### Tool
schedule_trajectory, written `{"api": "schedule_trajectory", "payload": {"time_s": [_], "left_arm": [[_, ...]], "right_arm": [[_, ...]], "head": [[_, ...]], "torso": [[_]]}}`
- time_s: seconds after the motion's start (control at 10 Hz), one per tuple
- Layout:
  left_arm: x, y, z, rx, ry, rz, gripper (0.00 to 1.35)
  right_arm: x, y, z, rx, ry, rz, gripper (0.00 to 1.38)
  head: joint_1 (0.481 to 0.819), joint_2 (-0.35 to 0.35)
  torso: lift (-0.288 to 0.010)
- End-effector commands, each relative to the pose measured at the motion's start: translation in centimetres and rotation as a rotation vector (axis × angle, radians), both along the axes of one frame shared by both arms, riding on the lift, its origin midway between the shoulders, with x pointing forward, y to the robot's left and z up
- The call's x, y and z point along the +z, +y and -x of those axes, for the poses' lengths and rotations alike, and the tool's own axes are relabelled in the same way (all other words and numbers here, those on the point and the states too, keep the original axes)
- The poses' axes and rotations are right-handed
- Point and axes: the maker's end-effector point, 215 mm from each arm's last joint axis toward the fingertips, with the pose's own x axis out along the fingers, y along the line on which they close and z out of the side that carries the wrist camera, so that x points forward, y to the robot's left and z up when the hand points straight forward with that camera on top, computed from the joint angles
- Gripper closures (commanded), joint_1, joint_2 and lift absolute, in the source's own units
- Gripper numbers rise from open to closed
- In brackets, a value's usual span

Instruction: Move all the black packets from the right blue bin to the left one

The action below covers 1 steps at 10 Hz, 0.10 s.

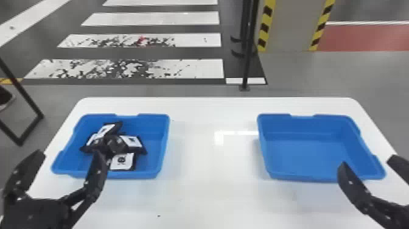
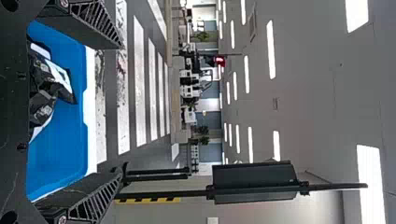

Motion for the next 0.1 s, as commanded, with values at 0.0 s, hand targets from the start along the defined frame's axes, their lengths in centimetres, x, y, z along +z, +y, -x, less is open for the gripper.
{"api": "schedule_trajectory", "payload": {"time_s": [0.0], "left_arm": [[0.01, -0.01, 0.01, -0.001, 0.0, 0.0, 0.05]], "right_arm": [[0.08, 0.0, -0.01, 0.0, -0.003, 0.001, 0.1]], "head": [[0.695, 0.04]], "torso": [[-0.14]]}}
